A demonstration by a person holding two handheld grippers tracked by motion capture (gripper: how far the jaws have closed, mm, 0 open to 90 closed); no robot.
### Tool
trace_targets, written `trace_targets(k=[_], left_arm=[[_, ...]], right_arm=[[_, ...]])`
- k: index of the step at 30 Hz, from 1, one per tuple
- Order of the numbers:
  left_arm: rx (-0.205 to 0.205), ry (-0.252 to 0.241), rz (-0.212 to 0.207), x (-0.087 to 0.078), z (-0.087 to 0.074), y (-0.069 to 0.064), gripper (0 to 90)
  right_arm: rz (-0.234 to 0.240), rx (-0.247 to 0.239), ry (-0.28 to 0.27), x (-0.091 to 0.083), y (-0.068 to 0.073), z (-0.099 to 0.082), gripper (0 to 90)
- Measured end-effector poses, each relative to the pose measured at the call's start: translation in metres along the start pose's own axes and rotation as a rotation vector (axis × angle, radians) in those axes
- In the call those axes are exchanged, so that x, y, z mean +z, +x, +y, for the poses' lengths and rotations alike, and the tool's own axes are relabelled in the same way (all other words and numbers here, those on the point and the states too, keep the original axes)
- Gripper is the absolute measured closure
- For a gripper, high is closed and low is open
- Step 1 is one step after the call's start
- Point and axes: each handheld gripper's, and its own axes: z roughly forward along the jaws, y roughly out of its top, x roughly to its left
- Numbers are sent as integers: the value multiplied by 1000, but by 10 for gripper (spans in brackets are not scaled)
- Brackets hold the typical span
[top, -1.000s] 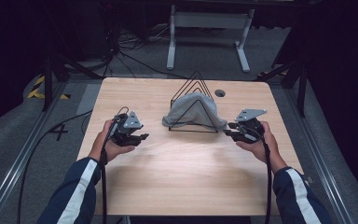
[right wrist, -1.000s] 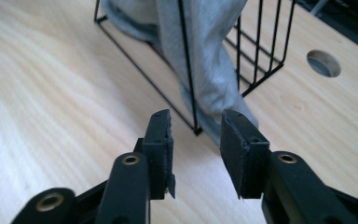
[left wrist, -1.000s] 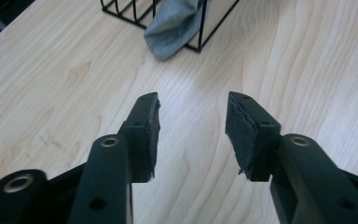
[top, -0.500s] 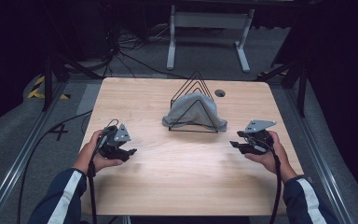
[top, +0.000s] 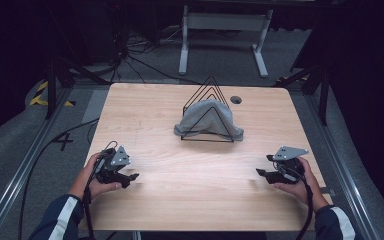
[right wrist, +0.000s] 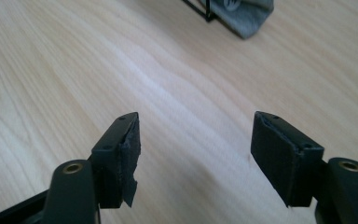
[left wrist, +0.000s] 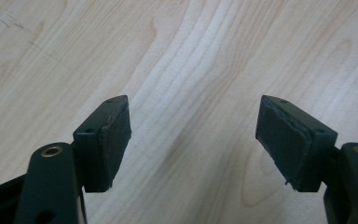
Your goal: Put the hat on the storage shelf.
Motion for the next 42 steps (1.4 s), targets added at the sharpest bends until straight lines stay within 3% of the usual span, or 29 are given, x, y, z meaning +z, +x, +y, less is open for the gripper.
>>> trace_targets(k=[2,3,6,8,9,12,13,14,16,18,22,42], left_arm=[[-7,-1,-2,0,-3,-1,270],[-5,-1,-3,1,-7,-3,268],[-29,-4,-23,4,-17,-7,259],[-31,-3,-27,5,-22,-10,253],[-48,0,-38,5,-28,-12,233],[-74,-34,-59,5,-34,-12,233],[-107,-57,-70,5,-39,-11,229],[-107,-57,-70,5,-39,-11,223],[-147,-88,-80,6,-46,-11,214],[-151,-123,-64,6,-50,-14,191],[-177,-123,-57,6,-51,-17,190],[-189,-119,-49,7,-50,-18,164]], right_arm=[[-9,-2,6,-1,1,-5,323],[-3,23,-8,-4,2,-17,315],[-1,36,-12,-8,1,-25,299],[13,72,-12,-9,0,-37,291],[17,104,-4,-9,-1,-47,274],[30,135,-34,-11,-3,-58,251],[19,148,-45,-11,-4,-61,238],[19,148,-45,-11,-4,-61,238],[0,166,-70,-12,-4,-65,231],[-4,169,-65,-12,-4,-65,212],[-11,175,-65,-12,-4,-65,204],[-27,195,-62,-13,-4,-66,194]])
